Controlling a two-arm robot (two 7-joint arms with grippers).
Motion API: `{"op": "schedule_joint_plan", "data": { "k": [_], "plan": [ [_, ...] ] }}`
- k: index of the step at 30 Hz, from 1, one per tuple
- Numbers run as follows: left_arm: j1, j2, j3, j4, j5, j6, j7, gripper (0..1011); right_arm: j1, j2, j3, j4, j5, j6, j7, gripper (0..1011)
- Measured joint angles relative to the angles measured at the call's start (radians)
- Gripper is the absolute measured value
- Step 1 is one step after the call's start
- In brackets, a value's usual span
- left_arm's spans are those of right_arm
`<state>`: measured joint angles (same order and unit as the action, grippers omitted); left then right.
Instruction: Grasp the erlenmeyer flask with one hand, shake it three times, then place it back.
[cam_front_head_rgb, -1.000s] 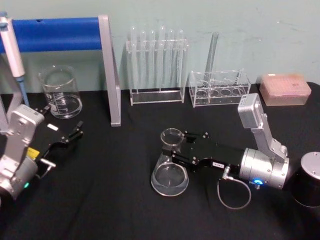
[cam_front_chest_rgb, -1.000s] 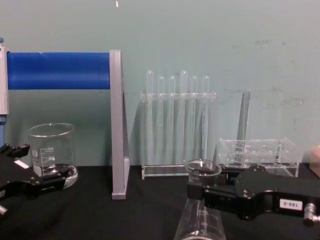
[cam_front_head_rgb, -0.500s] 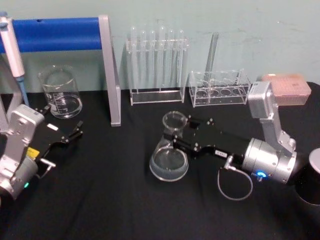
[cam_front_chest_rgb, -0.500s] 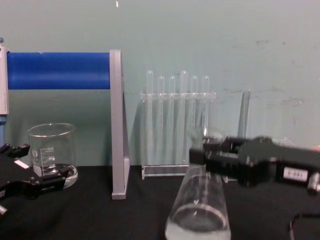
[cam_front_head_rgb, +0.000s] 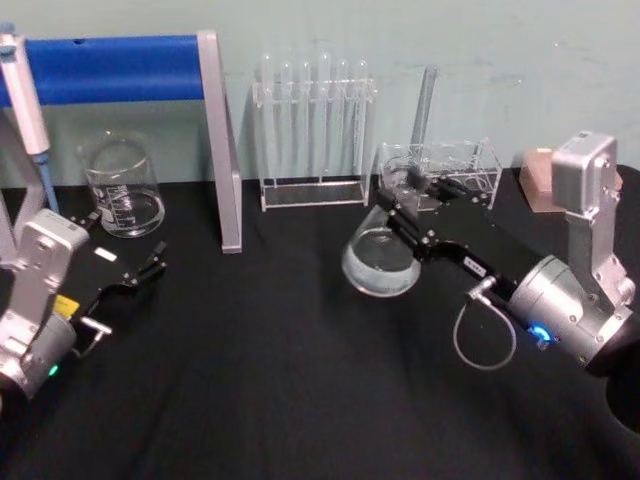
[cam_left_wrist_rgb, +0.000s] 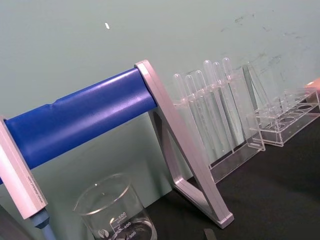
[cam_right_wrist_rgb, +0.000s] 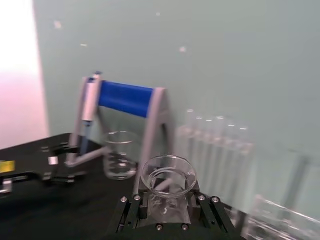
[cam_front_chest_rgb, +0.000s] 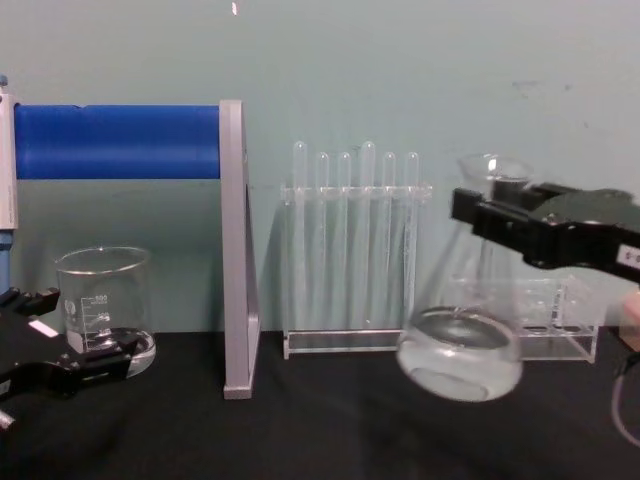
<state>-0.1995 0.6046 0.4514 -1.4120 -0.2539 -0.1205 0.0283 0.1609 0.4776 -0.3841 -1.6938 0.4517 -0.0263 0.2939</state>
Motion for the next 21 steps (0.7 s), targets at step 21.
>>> {"op": "schedule_joint_plan", "data": {
  "k": [21],
  "plan": [
    [0.0, 0.0, 0.0, 0.0, 0.0, 0.0, 0.0, 1001, -0.118, -0.131, 0.097, -0.051, -0.13, 0.078, -0.3, 456]
  ]
}}
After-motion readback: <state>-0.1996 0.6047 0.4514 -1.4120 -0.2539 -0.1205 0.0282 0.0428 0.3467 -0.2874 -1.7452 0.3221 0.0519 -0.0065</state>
